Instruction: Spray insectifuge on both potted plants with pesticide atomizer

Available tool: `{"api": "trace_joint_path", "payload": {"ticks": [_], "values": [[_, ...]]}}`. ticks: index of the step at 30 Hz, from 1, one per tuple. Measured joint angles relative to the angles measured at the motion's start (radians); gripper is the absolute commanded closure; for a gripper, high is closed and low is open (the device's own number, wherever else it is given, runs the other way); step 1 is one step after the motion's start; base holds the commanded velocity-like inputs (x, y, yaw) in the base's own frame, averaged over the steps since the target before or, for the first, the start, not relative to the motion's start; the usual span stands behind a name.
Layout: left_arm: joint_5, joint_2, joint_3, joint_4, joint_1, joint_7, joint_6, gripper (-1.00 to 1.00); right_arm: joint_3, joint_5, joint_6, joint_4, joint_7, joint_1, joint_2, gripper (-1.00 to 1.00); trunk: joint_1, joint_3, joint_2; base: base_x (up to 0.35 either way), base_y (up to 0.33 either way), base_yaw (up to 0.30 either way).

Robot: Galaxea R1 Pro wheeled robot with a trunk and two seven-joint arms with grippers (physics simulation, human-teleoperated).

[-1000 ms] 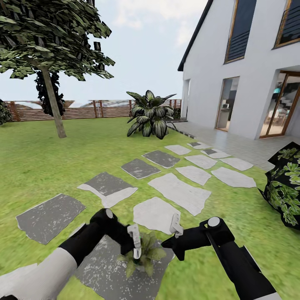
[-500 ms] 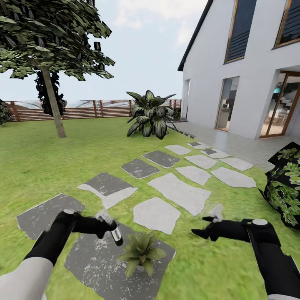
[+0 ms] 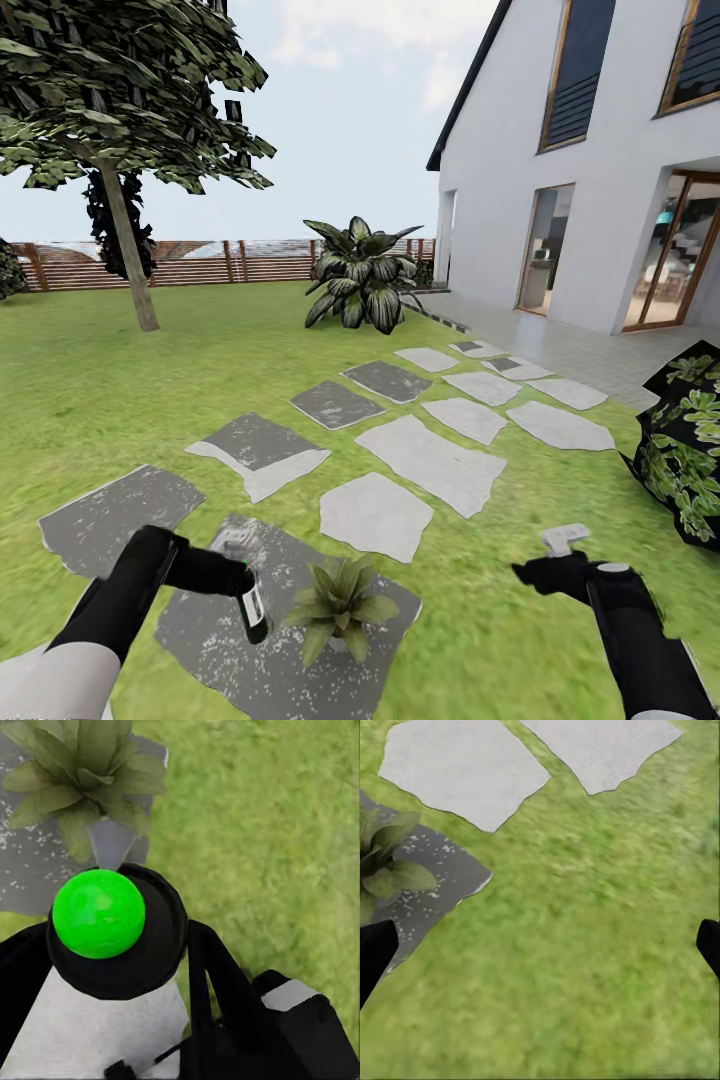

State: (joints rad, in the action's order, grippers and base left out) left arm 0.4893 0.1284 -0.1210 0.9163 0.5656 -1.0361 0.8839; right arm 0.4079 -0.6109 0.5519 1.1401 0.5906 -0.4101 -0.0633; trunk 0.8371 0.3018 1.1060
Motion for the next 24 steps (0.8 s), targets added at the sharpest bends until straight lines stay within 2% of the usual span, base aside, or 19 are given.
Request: {"api": "trace_joint_path", "payload": {"ticks": [2, 4, 10, 14, 16, 17, 20, 21, 24], "values": [[0.003, 0.000, 0.024, -0.005, 0.002, 0.094, 0.061, 1.00, 0.001, 0.000, 0.000, -0.002, -0.054, 0.000, 0.013, -1.00, 0.000, 0.000, 0.000, 0.000, 0.000, 0.000], [-0.001, 0.000, 0.046, -0.007, 0.008, 0.145, 0.099, 1.00, 0.000, 0.001, 0.002, -0.002, -0.070, 0.000, 0.018, -1.00, 0.000, 0.000, 0.000, 0.000, 0.000, 0.000], [-0.007, 0.001, 0.080, -0.006, 0.016, 0.169, 0.118, 1.00, -0.002, 0.004, 0.011, -0.009, -0.075, 0.000, 0.020, -1.00, 0.000, 0.000, 0.000, 0.000, 0.000, 0.000], [-0.006, 0.000, 0.125, -0.018, 0.017, 0.165, 0.122, 1.00, -0.001, 0.005, 0.012, -0.006, -0.076, 0.000, 0.020, -1.00, 0.000, 0.000, 0.000, 0.000, 0.002, 0.000], [-0.005, -0.001, 0.131, -0.097, 0.042, 0.160, 0.127, 1.00, 0.000, 0.006, 0.013, -0.002, -0.075, 0.000, 0.020, -1.00, 0.000, 0.000, 0.000, 0.000, 0.079, 0.000], [-0.004, -0.002, 0.133, -0.180, 0.075, 0.158, 0.128, 1.00, 0.000, 0.006, 0.014, -0.001, -0.075, 0.000, 0.020, -1.00, 0.000, 0.000, 0.000, 0.000, 0.068, 0.000], [-0.005, -0.002, 0.135, -0.356, 0.157, 0.156, 0.129, 1.00, 0.000, 0.006, 0.026, 0.001, -0.075, 0.000, 0.020, -1.00, 0.000, 0.000, 0.000, 0.000, 0.026, 0.000], [-0.005, -0.001, 0.135, -0.390, 0.175, 0.156, 0.129, 1.00, 0.001, 0.006, 0.055, 0.001, -0.075, 0.000, 0.020, -1.00, 0.000, 0.001, 0.000, 0.000, 0.007, 0.000], [-0.005, 0.000, 0.137, -0.416, 0.188, 0.156, 0.129, 1.00, 0.002, 0.007, 0.135, 0.001, -0.075, 0.000, 0.020, -1.00, 0.000, 0.004, 0.000, 0.000, 0.003, 0.000]]}}
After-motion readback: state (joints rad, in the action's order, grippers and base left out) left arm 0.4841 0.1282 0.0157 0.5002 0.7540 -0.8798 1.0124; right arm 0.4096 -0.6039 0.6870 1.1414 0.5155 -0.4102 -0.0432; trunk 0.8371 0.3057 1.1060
